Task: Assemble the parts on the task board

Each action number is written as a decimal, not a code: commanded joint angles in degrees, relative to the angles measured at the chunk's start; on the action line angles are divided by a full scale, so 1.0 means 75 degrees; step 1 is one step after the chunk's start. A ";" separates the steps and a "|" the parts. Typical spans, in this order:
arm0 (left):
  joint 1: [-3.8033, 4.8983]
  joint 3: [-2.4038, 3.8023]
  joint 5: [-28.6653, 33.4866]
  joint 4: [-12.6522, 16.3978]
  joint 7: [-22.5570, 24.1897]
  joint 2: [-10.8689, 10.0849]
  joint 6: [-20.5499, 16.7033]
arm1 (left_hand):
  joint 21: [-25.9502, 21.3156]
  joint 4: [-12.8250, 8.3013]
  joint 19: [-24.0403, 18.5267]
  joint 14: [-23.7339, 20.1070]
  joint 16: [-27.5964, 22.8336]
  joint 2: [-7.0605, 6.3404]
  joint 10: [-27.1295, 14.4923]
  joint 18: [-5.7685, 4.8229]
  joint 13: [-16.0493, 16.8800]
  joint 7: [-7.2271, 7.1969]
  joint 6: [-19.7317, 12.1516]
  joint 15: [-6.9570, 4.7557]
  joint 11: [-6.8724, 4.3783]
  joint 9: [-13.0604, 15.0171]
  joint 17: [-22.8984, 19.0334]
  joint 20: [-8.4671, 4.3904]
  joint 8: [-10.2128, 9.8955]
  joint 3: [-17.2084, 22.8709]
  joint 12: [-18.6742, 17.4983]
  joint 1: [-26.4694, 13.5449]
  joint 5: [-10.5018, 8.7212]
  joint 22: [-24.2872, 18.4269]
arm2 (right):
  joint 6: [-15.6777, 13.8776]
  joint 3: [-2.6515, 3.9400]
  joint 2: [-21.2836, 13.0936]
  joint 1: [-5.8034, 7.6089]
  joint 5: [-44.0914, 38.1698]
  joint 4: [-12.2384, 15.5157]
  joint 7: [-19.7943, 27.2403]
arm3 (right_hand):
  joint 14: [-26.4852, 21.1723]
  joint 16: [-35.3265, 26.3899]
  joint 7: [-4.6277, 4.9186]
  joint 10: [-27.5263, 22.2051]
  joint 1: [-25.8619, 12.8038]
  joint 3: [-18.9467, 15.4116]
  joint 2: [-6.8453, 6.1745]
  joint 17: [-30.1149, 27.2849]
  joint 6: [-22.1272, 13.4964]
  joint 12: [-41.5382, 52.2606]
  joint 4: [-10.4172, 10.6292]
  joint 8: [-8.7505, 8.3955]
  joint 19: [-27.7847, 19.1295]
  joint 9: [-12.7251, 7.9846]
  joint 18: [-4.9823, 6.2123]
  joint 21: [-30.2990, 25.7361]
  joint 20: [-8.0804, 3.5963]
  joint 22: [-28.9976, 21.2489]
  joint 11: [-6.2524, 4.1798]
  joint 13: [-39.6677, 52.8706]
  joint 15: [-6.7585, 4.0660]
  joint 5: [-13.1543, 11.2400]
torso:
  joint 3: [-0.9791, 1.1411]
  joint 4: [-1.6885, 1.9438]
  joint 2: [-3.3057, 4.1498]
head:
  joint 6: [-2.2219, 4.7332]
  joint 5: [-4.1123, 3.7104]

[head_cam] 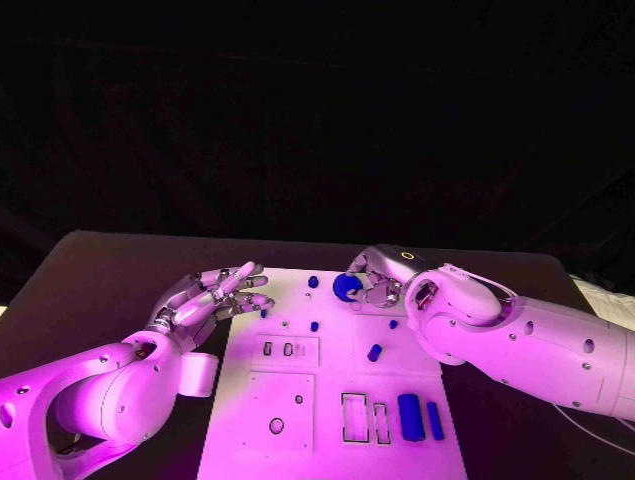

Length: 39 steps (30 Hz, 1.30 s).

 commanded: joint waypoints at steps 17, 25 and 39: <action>0.0003 0.0004 0.0015 -0.0020 0.0065 0.0060 0.0193 | -0.0039 -0.0031 -0.0019 -0.0063 -0.0014 0.0011 -0.0031 0.0014 -0.0005 0.0038 -0.0018 0.0011 -0.0003 -0.0005 0.0008 0.0028 -0.0045 -0.0017 -0.0023 -0.0003 0.0009 -0.0010 | -0.0193 -0.0037 0.1113 -0.0032 -0.1043 -0.0414 -0.0112 | 0.0623 0.0013 -0.0163 0.0165 -0.0199 0.0077 -0.0086 0.1148 0.0274 -0.0019 0.0055 0.0109 0.0091 0.0522 -0.0105 0.0070 0.0003 0.0094 -0.0030 0.0874 -0.0043 0.0103 | -0.0006 0.0001 0.0008 | -0.0021 0.0089; 0.0003 0.0004 0.0015 -0.0030 0.0057 0.0079 0.0202 | -0.0039 -0.0031 -0.0019 -0.0063 -0.0014 0.0011 -0.0031 0.0014 -0.0005 0.0038 -0.0018 0.0011 -0.0003 -0.0005 0.0008 0.0028 -0.0045 -0.0017 -0.0023 -0.0003 0.0009 -0.0010 | -0.0041 -0.0071 0.1374 -0.0055 -0.1026 -0.0727 -0.0082 | 0.0622 0.0009 -0.0160 0.0164 -0.0211 0.0080 -0.0097 0.1140 0.0266 -0.0023 0.0056 0.0100 0.0094 0.0522 -0.0107 0.0074 0.0005 0.0103 -0.0028 0.0873 -0.0041 0.0109 | -0.0004 -0.0011 0.0006 | -0.0054 0.0110; 0.0003 0.0004 0.0016 -0.0081 0.0032 0.0081 0.0236 | -0.0048 -0.0035 -0.0029 -0.0079 -0.0020 0.0007 -0.0025 0.0015 0.0000 0.0038 -0.0017 0.0015 -0.0002 -0.0003 0.0029 0.0034 -0.0042 -0.0031 -0.0026 -0.0018 0.0009 -0.0017 | 0.0176 -0.0128 0.1437 -0.0091 -0.0948 -0.0855 -0.0052 | 0.0624 0.0012 -0.0140 0.0163 -0.0299 0.0081 -0.0157 0.1149 0.0237 -0.0027 0.0076 0.0064 0.0099 0.0523 -0.0111 0.0084 0.0015 0.0124 -0.0011 0.0882 -0.0028 0.0134 | -0.0002 -0.0017 0.0003 | -0.0105 0.0098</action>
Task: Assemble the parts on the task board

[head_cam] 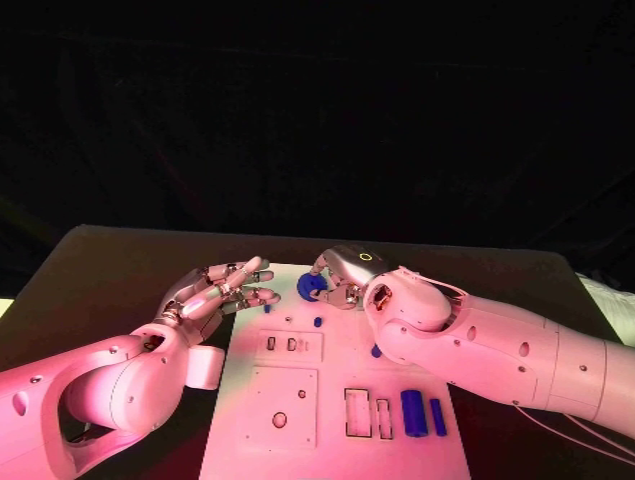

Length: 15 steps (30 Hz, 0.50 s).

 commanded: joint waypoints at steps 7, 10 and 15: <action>0.0004 0.0004 0.0001 -0.0053 0.0016 0.0005 0.0194 | -0.0048 -0.0034 -0.0030 -0.0053 -0.0020 0.0007 -0.0025 0.0015 0.0000 0.0038 -0.0017 -0.0012 -0.0002 -0.0003 0.0011 0.0034 -0.0042 -0.0033 -0.0026 -0.0021 0.0009 -0.0008 | 0.0238 -0.0043 -0.0003 -0.0062 -0.0059 -0.0005 -0.0063 | 0.0616 -0.0008 -0.0060 0.0083 -0.0199 0.0054 -0.0100 0.1112 0.0033 -0.0187 0.0058 -0.0098 0.0046 0.0486 -0.0133 0.0037 0.0049 0.0030 0.0050 0.0782 0.0017 0.0057 | -0.0002 0.0003 0.0000 | -0.0041 -0.0022; 0.0005 0.0004 0.0000 -0.0065 0.0010 0.0009 0.0202 | -0.0049 -0.0034 -0.0030 -0.0054 -0.0020 0.0007 -0.0024 0.0016 0.0000 0.0039 -0.0017 -0.0012 -0.0002 -0.0002 0.0012 0.0035 -0.0042 -0.0033 -0.0026 -0.0022 0.0009 -0.0008 | 0.0212 -0.0044 0.0016 -0.0066 -0.0058 -0.0015 -0.0072 | 0.0614 -0.0012 -0.0019 0.0055 -0.0274 0.0043 -0.0156 0.1107 -0.0061 -0.0240 0.0088 -0.0184 0.0041 0.0467 -0.0134 0.0035 0.0075 0.0029 0.0086 0.0751 0.0048 0.0025 | -0.0003 0.0010 0.0000 | -0.0040 -0.0025; 0.0005 0.0004 0.0000 -0.0079 0.0006 0.0010 0.0205 | -0.0049 -0.0034 -0.0030 -0.0054 -0.0020 0.0007 -0.0024 0.0016 0.0000 0.0039 -0.0017 -0.0012 -0.0002 -0.0002 0.0012 0.0035 -0.0042 -0.0033 -0.0026 -0.0022 0.0009 -0.0008 | 0.0151 -0.0046 0.0033 -0.0079 -0.0054 -0.0037 -0.0079 | 0.0610 -0.0023 0.0034 0.0003 -0.0393 0.0003 -0.0245 0.1092 -0.0199 -0.0343 0.0141 -0.0312 0.0029 0.0436 -0.0130 0.0027 0.0118 0.0016 0.0137 0.0689 0.0093 0.0019 | -0.0002 0.0013 -0.0003 | -0.0042 -0.0023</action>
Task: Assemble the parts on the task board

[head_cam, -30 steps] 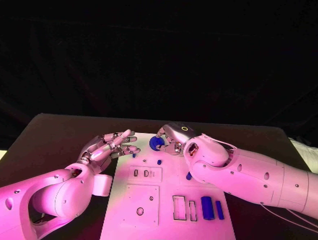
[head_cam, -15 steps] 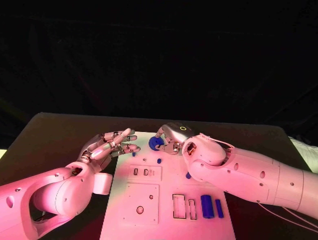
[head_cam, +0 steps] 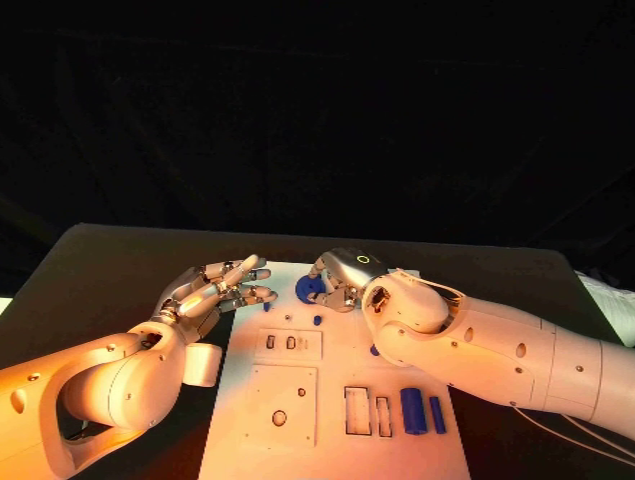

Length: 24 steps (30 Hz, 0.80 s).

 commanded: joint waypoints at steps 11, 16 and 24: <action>0.0005 0.0004 0.0000 0.0003 0.0016 0.0009 0.0180 | -0.0050 -0.0014 -0.0030 -0.0055 -0.0020 0.0006 -0.0024 0.0017 0.0001 0.0040 -0.0018 -0.0012 -0.0001 -0.0002 0.0018 0.0035 -0.0042 -0.0014 -0.0028 -0.0024 0.0009 -0.0010 | 0.0061 -0.0004 0.0015 -0.0027 0.0003 -0.0014 -0.0097 | 0.0618 -0.0033 0.0094 -0.0087 -0.0259 -0.0148 -0.0126 0.1084 -0.0452 -0.0237 0.0159 -0.0102 -0.0032 -0.0136 -0.0130 0.0031 0.0130 0.0001 0.0157 0.0583 0.0116 -0.0101 | 0.0001 -0.0008 -0.0001 | -0.0024 0.0011; 0.0004 0.0004 0.0000 0.0004 0.0016 0.0008 0.0172 | -0.0050 -0.0015 -0.0031 -0.0056 -0.0020 0.0005 -0.0024 0.0017 0.0001 0.0041 -0.0019 -0.0011 -0.0001 -0.0002 0.0020 0.0036 -0.0042 -0.0015 -0.0028 -0.0025 0.0009 -0.0011 | 0.0048 -0.0005 0.0010 -0.0032 0.0053 -0.0018 -0.0109 | 0.0616 -0.0038 0.0145 -0.0144 -0.0461 -0.0358 -0.0199 0.1079 -0.0688 -0.0358 0.0379 -0.0096 -0.0037 -0.0224 -0.0128 0.0033 0.0176 0.0002 0.0208 0.0512 0.0163 -0.0216 | 0.0005 -0.0002 0.0001 | -0.0017 0.0007; 0.0004 0.0004 0.0000 0.0001 0.0013 0.0008 0.0166 | -0.0050 -0.0015 -0.0031 -0.0056 -0.0020 0.0005 -0.0024 0.0017 0.0001 0.0041 -0.0019 -0.0011 -0.0001 -0.0002 0.0020 0.0036 -0.0042 -0.0015 -0.0028 -0.0025 0.0009 -0.0011 | -0.0024 -0.0007 -0.0029 -0.0034 0.0205 -0.0013 -0.0085 | 0.0621 -0.0028 0.0157 -0.0130 -0.0861 -0.0718 -0.0085 0.1104 -0.0694 -0.0343 0.0973 -0.0061 -0.0035 -0.0285 -0.0129 0.0047 0.0212 0.0025 0.0231 0.0542 0.0189 -0.0019 | 0.0010 -0.0007 0.0004 | -0.0014 0.0008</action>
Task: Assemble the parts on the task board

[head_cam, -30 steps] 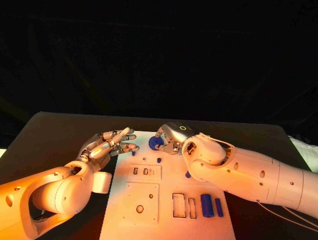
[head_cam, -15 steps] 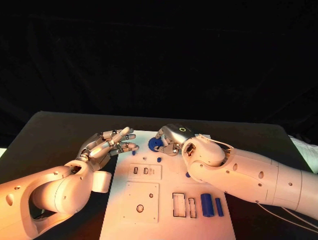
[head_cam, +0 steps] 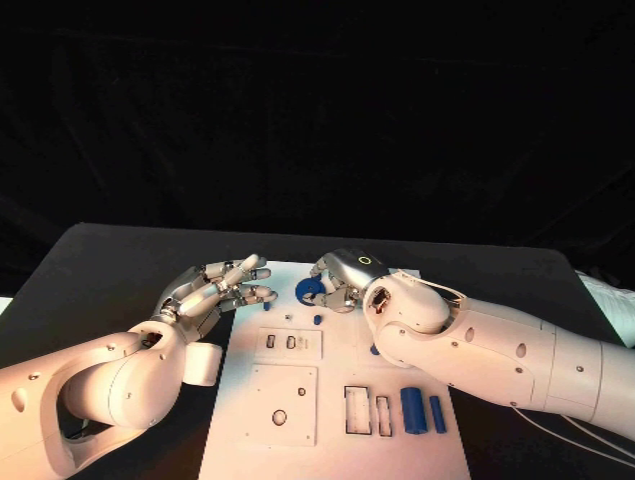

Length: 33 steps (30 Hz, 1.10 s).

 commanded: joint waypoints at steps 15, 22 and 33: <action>-0.0029 -0.0002 0.0039 -0.0004 0.0039 -0.0025 0.0184 | -0.0052 -0.0021 -0.0031 -0.0059 -0.0021 0.0002 -0.0027 0.0018 0.0002 0.0043 -0.0023 -0.0010 0.0001 -0.0003 0.0017 0.0037 -0.0044 -0.0019 -0.0032 -0.0025 0.0009 -0.0013 | -0.1148 0.0184 -0.1981 -0.0141 0.3307 0.0865 0.2858 | 0.0643 0.0056 -0.0037 0.0091 0.1355 0.0247 0.0059 0.1266 0.0247 0.0161 -0.0886 0.0004 0.0063 -0.0061 -0.0152 0.0121 0.0001 0.0142 -0.0021 0.0688 0.0024 -0.0176 | 0.0057 -0.0207 -0.0113 | 0.0118 0.0013; -0.0090 -0.0019 0.0054 -0.0123 0.0055 0.0006 0.0207 | -0.0052 -0.0022 -0.0031 -0.0059 -0.0021 0.0002 -0.0027 0.0018 0.0002 0.0042 -0.0023 -0.0010 0.0001 -0.0003 0.0018 0.0037 -0.0044 -0.0019 -0.0032 -0.0024 0.0009 -0.0014 | -0.0595 0.0214 -0.2827 -0.0296 0.4601 0.0738 0.3879 | 0.0651 0.0082 -0.0012 0.0061 0.1559 0.0167 -0.0092 0.1318 0.0150 0.0114 -0.1218 -0.0028 0.0066 -0.0117 -0.0157 0.0137 0.0021 0.0166 0.0005 0.0669 0.0043 -0.0110 | 0.0159 -0.0383 -0.0186 | 0.0075 0.0011; -0.0201 -0.0036 0.0084 -0.0315 0.0054 0.0111 0.0264 | -0.0053 -0.0028 -0.0032 -0.0061 -0.0021 0.0003 -0.0028 0.0018 0.0002 0.0040 -0.0025 -0.0010 0.0001 -0.0002 0.0022 0.0038 -0.0044 -0.0018 -0.0034 -0.0019 0.0010 -0.0015 | -0.0538 0.0218 -0.2897 -0.0565 0.4909 -0.0006 0.4120 | 0.0645 0.0073 -0.0001 0.0009 0.1569 0.0101 -0.0116 0.1303 0.0075 0.0020 -0.1295 -0.0028 0.0048 -0.0146 -0.0151 0.0124 0.0033 0.0139 0.0015 0.0611 0.0054 -0.0030 | 0.0257 -0.0405 -0.0241 | 0.0026 0.0064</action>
